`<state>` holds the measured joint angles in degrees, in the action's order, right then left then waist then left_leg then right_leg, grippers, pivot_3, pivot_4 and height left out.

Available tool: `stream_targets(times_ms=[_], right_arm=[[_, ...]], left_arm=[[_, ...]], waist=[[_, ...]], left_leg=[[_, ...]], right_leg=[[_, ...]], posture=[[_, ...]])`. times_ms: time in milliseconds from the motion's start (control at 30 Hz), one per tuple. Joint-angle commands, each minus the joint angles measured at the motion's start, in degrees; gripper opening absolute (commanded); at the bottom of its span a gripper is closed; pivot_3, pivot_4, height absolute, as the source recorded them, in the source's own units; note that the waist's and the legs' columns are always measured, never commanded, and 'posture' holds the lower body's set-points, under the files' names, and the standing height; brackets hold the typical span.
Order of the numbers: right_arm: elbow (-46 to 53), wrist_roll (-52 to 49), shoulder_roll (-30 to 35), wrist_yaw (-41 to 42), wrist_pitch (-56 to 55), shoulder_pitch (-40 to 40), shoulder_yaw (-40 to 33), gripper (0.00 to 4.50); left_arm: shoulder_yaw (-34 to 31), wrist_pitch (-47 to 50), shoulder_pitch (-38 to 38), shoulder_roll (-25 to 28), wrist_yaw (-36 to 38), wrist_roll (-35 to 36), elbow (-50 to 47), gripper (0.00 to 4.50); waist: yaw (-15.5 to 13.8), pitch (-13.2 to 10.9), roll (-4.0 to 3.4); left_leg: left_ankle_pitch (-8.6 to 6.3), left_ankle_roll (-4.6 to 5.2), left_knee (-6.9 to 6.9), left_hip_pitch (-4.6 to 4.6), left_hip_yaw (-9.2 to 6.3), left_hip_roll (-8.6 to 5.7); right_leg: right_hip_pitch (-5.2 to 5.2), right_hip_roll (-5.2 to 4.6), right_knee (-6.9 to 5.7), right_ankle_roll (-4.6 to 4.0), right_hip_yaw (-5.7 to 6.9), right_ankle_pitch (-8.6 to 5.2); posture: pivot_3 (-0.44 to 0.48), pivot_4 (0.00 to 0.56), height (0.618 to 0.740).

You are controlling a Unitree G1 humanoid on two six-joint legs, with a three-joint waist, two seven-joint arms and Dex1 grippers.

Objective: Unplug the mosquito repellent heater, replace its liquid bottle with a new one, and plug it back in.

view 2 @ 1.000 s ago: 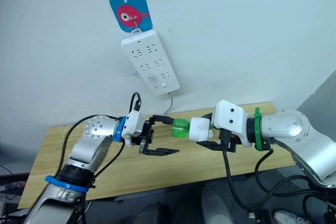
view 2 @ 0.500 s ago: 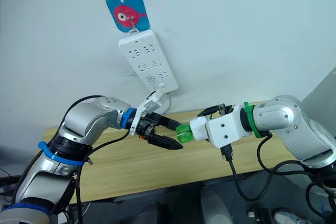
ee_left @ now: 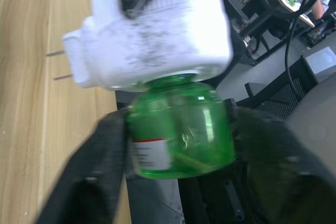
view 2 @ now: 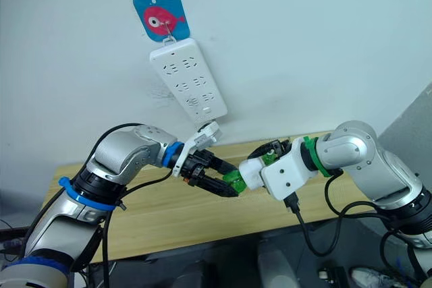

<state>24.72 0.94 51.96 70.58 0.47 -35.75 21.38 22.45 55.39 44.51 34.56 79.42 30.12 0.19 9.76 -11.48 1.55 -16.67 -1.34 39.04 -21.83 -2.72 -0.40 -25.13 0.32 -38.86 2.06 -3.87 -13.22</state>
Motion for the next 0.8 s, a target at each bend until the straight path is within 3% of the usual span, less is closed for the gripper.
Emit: stream_targets(times_ms=[33,300,333,433,667,800], right_arm=[[1.5,-0.8,-0.5,0.3,-0.1,-1.4,-2.3,3.02],[2.6,-1.5,-1.3,1.0,0.4,-0.5,-2.7,3.02],[2.8,-2.0,-1.3,1.3,1.0,-0.2,-2.9,3.74],[1.3,-1.5,-0.3,1.5,-0.7,0.7,-3.6,4.5],[-7.3,1.8,6.5,-0.4,-12.1,6.5,-10.0,4.5],[-7.2,-1.0,8.7,-4.1,-3.7,14.6,-19.0,4.5]], left_arm=[[0.5,-2.0,0.0,-0.5,1.0,-0.1,-0.9,2.31],[0.2,-2.3,-2.3,-0.3,0.8,0.6,-2.5,2.31],[0.1,-2.3,-2.6,-0.3,0.8,0.7,-2.6,2.31],[-0.3,-2.4,-3.3,-0.3,0.7,1.1,-3.2,2.31],[-4.1,-4.5,-7.8,-1.0,-1.9,2.0,-3.6,2.31],[-11.8,-13.0,-13.9,-7.5,-11.3,1.6,-3.3,2.31]], waist=[[0.0,0.0,0.0],[0.0,0.0,0.0],[0.0,0.0,0.0],[0.0,0.0,0.0],[0.0,0.0,0.0],[-0.2,0.0,0.0]], left_leg=[[0.0,0.0,0.0,0.0,0.0,0.0],[0.0,0.0,0.0,0.0,0.0,0.0],[0.0,0.0,0.0,0.0,-0.01,0.0],[0.0,0.0,0.0,0.0,-0.01,0.0],[0.0,0.0,0.0,0.01,0.03,-0.05],[0.0,0.01,0.0,-0.01,0.0,-0.03]], right_leg=[[0.0,0.0,0.0,0.0,0.0,0.0],[0.0,-0.02,-0.01,0.0,0.0,0.0],[0.0,-0.02,-0.02,0.0,0.0,0.0],[0.0,-0.05,-0.02,0.0,-0.01,0.0],[0.01,-0.07,-0.01,0.0,-0.02,0.0],[0.02,-0.29,0.0,-0.01,-0.06,0.0]], posture=[[-0.241,0.16,0.74],[-0.241,0.16,0.74],[-0.241,0.16,0.74],[-0.246,0.159,0.74],[-0.251,0.164,0.74],[-0.243,0.171,0.74]])
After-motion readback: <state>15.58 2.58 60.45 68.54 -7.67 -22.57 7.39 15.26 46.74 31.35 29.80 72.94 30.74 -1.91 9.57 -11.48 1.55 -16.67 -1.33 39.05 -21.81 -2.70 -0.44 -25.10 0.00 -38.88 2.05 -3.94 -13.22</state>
